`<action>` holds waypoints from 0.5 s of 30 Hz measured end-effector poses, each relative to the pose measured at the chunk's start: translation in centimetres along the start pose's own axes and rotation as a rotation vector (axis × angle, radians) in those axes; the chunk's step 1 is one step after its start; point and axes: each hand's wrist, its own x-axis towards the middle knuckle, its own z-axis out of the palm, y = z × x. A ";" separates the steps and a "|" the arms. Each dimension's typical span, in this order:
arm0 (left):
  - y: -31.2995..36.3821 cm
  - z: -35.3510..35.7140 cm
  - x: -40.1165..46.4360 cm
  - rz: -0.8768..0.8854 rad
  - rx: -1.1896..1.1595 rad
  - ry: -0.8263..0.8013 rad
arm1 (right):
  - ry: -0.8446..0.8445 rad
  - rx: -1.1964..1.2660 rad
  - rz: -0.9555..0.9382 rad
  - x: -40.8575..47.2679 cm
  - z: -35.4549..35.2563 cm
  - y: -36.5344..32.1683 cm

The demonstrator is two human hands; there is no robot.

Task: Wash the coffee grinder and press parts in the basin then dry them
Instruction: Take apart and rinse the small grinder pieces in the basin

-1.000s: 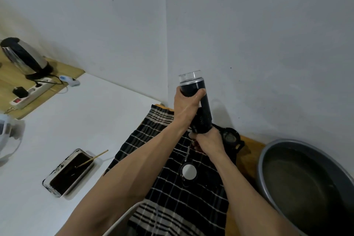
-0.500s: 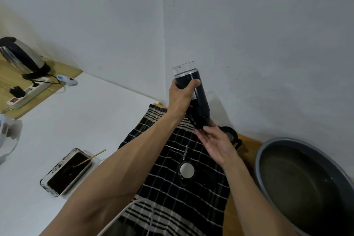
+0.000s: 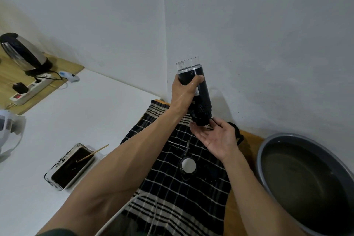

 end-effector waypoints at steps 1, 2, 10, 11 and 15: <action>-0.1 0.1 0.0 0.004 0.001 -0.007 | 0.012 -0.001 0.008 0.1 0.0 0.1; -0.1 0.2 -0.1 0.005 0.004 -0.014 | 0.035 -0.028 0.002 0.2 0.1 0.1; -0.2 0.4 -0.1 0.012 -0.004 0.002 | 0.090 -0.019 -0.095 0.5 0.2 0.1; -0.3 0.5 -0.1 0.013 -0.004 0.014 | 0.104 -0.004 -0.106 0.7 0.3 0.1; -0.5 1.0 -0.2 -0.009 -0.045 0.106 | 0.114 0.024 -0.215 1.2 0.2 0.3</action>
